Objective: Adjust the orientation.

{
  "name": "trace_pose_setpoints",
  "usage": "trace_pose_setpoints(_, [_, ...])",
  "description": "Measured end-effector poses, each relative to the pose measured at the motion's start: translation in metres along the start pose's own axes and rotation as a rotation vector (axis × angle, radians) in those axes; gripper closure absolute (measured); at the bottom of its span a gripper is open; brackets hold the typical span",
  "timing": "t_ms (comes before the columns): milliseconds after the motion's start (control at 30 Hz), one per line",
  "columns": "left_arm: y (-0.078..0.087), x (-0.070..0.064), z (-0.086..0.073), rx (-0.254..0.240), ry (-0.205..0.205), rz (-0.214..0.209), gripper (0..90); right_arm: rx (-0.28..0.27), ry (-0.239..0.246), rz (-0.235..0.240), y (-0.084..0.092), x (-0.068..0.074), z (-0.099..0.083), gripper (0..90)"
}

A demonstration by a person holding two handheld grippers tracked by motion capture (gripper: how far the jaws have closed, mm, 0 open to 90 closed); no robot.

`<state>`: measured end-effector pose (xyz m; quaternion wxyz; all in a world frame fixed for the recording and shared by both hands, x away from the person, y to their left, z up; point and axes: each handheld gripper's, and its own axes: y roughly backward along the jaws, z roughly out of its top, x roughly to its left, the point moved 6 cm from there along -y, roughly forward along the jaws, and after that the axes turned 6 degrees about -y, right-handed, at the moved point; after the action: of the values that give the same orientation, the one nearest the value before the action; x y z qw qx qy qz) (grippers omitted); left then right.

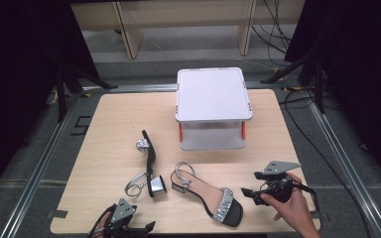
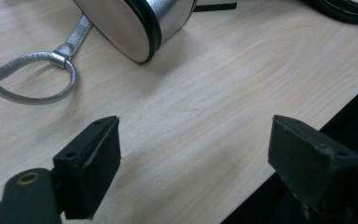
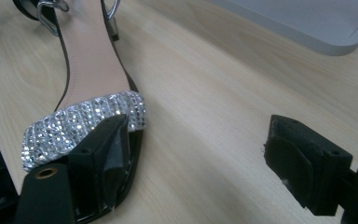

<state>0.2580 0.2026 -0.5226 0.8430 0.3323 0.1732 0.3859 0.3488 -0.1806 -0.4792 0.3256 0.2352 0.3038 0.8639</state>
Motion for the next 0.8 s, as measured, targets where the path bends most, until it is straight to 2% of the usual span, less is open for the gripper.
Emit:
trace_pose_setpoints(67, [-0.001, -0.001, 0.001, -0.011, 0.012, -0.001, 16.4, 0.000, 0.000, 0.004, -0.001, 0.001, 0.000, 21.9])
trace_pose_setpoints(100, [0.001, 0.002, -0.001, 0.024, -0.033, 0.000, 16.4, 0.007, 0.009, 0.017, -0.003, 0.007, 0.001, 21.6])
trace_pose_setpoints(133, [0.001, 0.002, -0.001, 0.024, -0.033, 0.000, 16.4, 0.007, 0.009, 0.017, -0.003, 0.007, 0.001, 21.6])
trace_pose_setpoints(167, [-0.001, 0.001, -0.001, 0.021, -0.013, 0.006, 16.4, 0.002, 0.011, 0.024, -0.004, 0.009, 0.002, 22.1])
trace_pose_setpoints(200, [-0.001, 0.002, -0.001, 0.022, -0.014, 0.007, 16.4, 0.012, -0.012, 0.054, -0.006, 0.017, 0.002, 22.2])
trace_pose_setpoints(233, [-0.001, 0.002, -0.001, 0.022, -0.014, 0.007, 16.3, 0.012, -0.012, 0.054, -0.006, 0.017, 0.002, 22.2])
trace_pose_setpoints(300, [0.000, 0.001, 0.000, 0.006, -0.014, -0.004, 16.4, 0.012, 0.035, 0.027, -0.007, 0.023, 0.005, 22.1])
trace_pose_setpoints(367, [0.000, 0.002, -0.001, 0.017, -0.019, 0.006, 16.4, 0.007, 0.035, 0.033, -0.007, 0.025, 0.006, 22.0])
trace_pose_setpoints(433, [0.000, 0.002, -0.002, 0.023, -0.022, 0.012, 16.4, 0.008, 0.011, 0.064, -0.007, 0.032, 0.006, 20.6])
trace_pose_setpoints(467, [-0.001, 0.002, -0.001, 0.017, -0.009, 0.010, 16.4, -0.002, 0.028, 0.065, -0.007, 0.036, 0.008, 14.8])
trace_pose_setpoints(567, [-0.001, 0.002, -0.001, 0.017, -0.010, 0.010, 16.3, -0.004, 0.033, 0.068, -0.008, 0.042, 0.009, 16.4])
trace_pose_setpoints(600, [0.000, 0.001, -0.001, 0.009, -0.015, 0.003, 16.4, -0.015, 0.013, 0.103, -0.010, 0.050, 0.010, 16.0])
trace_pose_setpoints(667, [0.000, 0.003, -0.001, 0.021, -0.027, 0.009, 16.4, -0.011, 0.016, 0.109, -0.011, 0.051, 0.010, 15.9])
trace_pose_setpoints(733, [0.000, 0.002, -0.001, 0.020, -0.013, 0.008, 16.4, 0.008, 0.047, 0.064, -0.017, 0.061, 0.010, 15.5])
trace_pose_setpoints(767, [0.000, 0.002, -0.001, 0.020, -0.013, 0.008, 16.3, 0.008, 0.047, 0.064, -0.017, 0.061, 0.010, 15.5])
trace_pose_setpoints(800, [-0.001, 0.003, -0.002, 0.023, -0.020, 0.014, 16.4, 0.010, 0.018, 0.090, -0.022, 0.066, 0.011, 15.5])
